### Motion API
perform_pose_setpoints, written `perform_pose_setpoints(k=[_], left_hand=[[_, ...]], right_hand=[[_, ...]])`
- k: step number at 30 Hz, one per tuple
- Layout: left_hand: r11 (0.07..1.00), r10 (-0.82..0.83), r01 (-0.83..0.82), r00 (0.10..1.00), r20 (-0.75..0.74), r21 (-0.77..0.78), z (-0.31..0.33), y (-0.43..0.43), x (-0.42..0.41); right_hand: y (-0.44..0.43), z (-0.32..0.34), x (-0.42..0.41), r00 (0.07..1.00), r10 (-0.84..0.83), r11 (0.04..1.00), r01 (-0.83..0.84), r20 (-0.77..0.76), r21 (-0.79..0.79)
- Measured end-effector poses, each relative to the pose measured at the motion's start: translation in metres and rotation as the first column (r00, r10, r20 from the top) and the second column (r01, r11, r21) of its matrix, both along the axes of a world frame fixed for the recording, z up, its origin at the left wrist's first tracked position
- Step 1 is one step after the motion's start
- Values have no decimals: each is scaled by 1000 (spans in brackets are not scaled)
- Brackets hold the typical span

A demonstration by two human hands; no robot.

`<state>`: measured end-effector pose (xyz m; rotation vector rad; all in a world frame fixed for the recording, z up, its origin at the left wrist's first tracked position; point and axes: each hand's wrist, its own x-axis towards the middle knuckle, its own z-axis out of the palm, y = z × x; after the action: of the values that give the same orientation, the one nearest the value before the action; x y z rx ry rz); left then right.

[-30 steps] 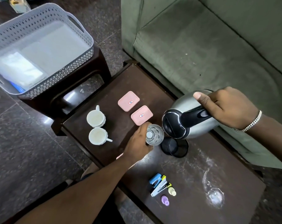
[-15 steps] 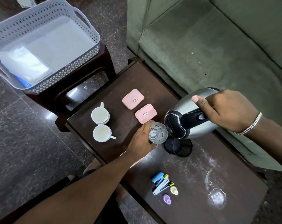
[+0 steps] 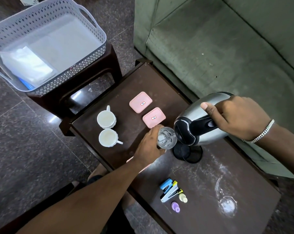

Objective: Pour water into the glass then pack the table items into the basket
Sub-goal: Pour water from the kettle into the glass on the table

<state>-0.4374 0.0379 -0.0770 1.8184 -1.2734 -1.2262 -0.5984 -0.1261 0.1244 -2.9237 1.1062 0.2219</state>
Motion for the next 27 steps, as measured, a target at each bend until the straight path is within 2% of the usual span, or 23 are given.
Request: perform_pose_setpoints(k=[15,27], left_hand=[[1000,3,-3,1000,-10,7,1,0,1],[1000,-8,8,1000,-5,-11,0,2,2]], right_hand=[[2,-2,2,998,11,998,-14,-56,-60],[2,-4,-1,998,34,999,-33,-55,12]])
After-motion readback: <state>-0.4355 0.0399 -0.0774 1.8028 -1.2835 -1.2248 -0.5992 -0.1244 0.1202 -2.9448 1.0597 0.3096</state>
